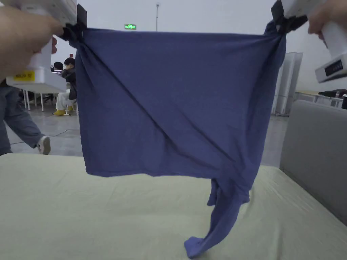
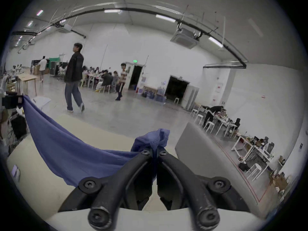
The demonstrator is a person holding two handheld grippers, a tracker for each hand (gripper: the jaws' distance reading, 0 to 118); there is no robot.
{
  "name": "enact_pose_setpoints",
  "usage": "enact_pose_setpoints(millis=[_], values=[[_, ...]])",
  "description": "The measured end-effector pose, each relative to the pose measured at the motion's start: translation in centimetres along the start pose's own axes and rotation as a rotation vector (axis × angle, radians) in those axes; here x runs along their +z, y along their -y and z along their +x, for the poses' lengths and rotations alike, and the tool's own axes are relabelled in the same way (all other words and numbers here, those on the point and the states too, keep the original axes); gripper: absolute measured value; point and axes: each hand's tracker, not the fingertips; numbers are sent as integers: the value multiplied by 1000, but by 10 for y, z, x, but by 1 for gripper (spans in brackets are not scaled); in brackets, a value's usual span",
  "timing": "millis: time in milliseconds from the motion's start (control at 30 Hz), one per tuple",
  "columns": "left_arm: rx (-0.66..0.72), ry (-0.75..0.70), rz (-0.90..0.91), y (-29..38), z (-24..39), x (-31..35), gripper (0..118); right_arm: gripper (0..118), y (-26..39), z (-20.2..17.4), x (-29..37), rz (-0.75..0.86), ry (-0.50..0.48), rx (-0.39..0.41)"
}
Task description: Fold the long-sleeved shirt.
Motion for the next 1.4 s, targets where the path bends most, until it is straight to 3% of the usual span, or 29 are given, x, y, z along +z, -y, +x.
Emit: enact_pose_setpoints(millis=[100, 200, 300, 333, 433, 533, 667, 833, 1167, 1400], values=[[-46, 15, -112, 60, -6, -22, 4, 0, 68, -13, -26, -79, -56, 49], [-100, 44, -230, 135, -10, -37, 4, 0, 151, -28, -41, -164, -133, 41], [-33, 65, -371, 215, -26, -47, 4, 0, 241, -48, -43, -255, -221, -5], [9, 77, -392, 243, -29, -41, 4, 0, 268, -54, -40, -278, -244, -3], [-54, 62, -469, 318, -37, -26, 4, 0, 345, -69, -18, -331, -296, 0], [-32, 88, -527, 374, -43, 7, 4, 0, 404, -72, 14, -390, -344, -42], [-100, 139, -602, 430, -39, 69, 4, 0, 469, -79, 61, -422, -383, 42], [-127, 172, -726, 498, -42, 119, 4, 0, 542, -96, 106, -546, -439, 118], [-90, 174, -841, 582, -65, 173, 4, 0, 615, -104, 143, -746, -458, 61], [-117, 164, -910, 611, -64, 168, 4, 0, 641, -114, 128, -880, -444, 32]])
